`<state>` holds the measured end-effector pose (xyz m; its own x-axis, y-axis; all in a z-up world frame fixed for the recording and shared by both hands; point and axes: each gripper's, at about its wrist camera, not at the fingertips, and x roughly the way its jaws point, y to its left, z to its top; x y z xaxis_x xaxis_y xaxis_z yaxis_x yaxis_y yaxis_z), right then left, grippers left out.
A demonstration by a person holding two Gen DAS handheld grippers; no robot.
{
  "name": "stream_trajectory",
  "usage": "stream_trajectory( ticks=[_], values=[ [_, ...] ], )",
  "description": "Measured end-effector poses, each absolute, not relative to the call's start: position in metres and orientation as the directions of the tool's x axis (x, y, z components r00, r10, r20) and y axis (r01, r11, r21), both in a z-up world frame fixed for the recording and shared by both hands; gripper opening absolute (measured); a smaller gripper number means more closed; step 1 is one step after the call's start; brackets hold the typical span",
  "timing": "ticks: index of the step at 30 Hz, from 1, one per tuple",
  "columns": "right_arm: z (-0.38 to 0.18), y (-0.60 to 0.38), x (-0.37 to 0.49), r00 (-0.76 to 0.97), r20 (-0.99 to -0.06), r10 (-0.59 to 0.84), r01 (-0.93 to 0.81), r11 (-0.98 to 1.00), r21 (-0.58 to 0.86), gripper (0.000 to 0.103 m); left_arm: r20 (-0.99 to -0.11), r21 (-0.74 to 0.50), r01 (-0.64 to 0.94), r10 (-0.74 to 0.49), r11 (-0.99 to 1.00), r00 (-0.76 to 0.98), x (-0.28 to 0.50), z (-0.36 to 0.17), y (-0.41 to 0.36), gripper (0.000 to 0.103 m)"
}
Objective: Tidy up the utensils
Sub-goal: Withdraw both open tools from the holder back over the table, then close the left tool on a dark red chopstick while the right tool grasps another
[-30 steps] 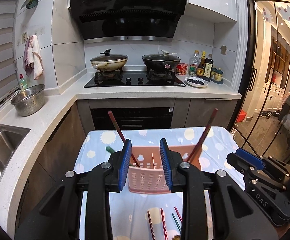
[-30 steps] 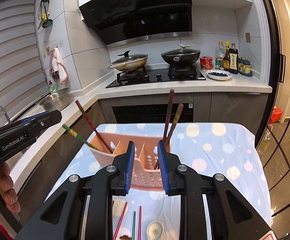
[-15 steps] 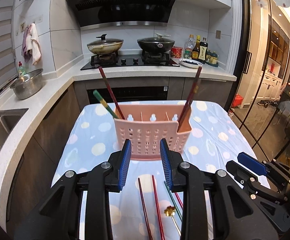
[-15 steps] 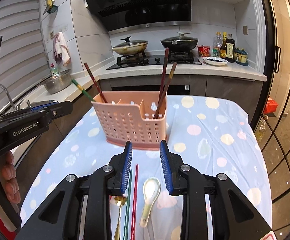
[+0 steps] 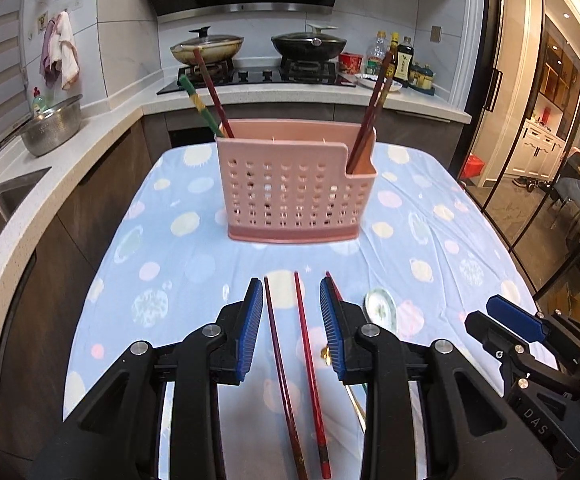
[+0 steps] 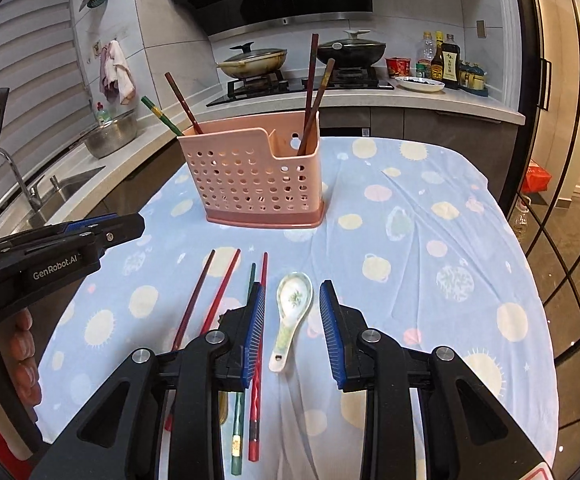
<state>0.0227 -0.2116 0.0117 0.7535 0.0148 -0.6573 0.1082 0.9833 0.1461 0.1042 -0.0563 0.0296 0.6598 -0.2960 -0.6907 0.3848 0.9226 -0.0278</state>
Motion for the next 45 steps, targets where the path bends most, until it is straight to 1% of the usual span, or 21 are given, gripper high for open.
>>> stream_trajectory(
  ticks=[3, 8, 9, 11, 13, 19, 27, 36, 39, 45],
  values=[
    [0.003, -0.211, 0.015, 0.741, -0.671, 0.015, 0.115, 0.982, 0.149, 0.028, -0.706, -0.007, 0.383, -0.276, 0.924, 0.652, 0.097, 0.018, -0.056, 0.029],
    [-0.015, -0.212, 0.004, 0.716, -0.698, 0.021, 0.129, 0.978, 0.162, 0.029, -0.741, -0.021, 0.373, -0.265, 0.928, 0.617, 0.087, -0.003, -0.047, 0.029],
    [-0.019, -0.212, 0.001, 0.708, -0.706, 0.029, 0.128, 0.977, 0.168, 0.029, -0.748, -0.016, 0.370, -0.256, 0.929, 0.612, 0.084, -0.009, -0.045, 0.030],
    [-0.028, -0.210, -0.006, 0.694, -0.719, 0.025, 0.129, 0.979, 0.159, 0.029, -0.762, -0.018, 0.363, -0.248, 0.931, 0.598, 0.077, -0.020, -0.039, 0.039],
    [-0.037, -0.206, -0.014, 0.679, -0.734, 0.007, 0.133, 0.982, 0.133, 0.030, -0.785, -0.025, 0.358, -0.240, 0.933, 0.572, 0.069, -0.034, -0.033, 0.039],
    [-0.060, -0.189, -0.028, 0.634, -0.771, 0.053, 0.102, 0.983, 0.151, 0.030, -0.842, -0.059, 0.330, -0.225, 0.942, 0.491, 0.055, -0.069, -0.020, 0.039],
    [-0.078, -0.174, -0.030, 0.599, -0.798, 0.069, 0.075, 0.987, 0.142, 0.030, -0.857, -0.057, 0.322, -0.212, 0.945, 0.469, 0.048, -0.082, -0.017, 0.039],
    [-0.084, -0.170, -0.024, 0.584, -0.808, 0.074, 0.058, 0.989, 0.133, 0.030, -0.856, -0.058, 0.338, -0.221, 0.939, 0.467, 0.047, -0.084, -0.021, 0.040],
    [-0.086, -0.168, -0.025, 0.586, -0.808, 0.062, 0.054, 0.992, 0.116, 0.030, -0.856, -0.036, 0.344, -0.207, 0.938, 0.473, 0.045, -0.087, -0.023, 0.040],
    [-0.087, -0.167, -0.024, 0.593, -0.804, 0.052, 0.053, 0.993, 0.103, 0.027, -0.851, -0.017, 0.354, -0.199, 0.935, 0.485, 0.041, -0.087, -0.026, 0.040]
  ],
)
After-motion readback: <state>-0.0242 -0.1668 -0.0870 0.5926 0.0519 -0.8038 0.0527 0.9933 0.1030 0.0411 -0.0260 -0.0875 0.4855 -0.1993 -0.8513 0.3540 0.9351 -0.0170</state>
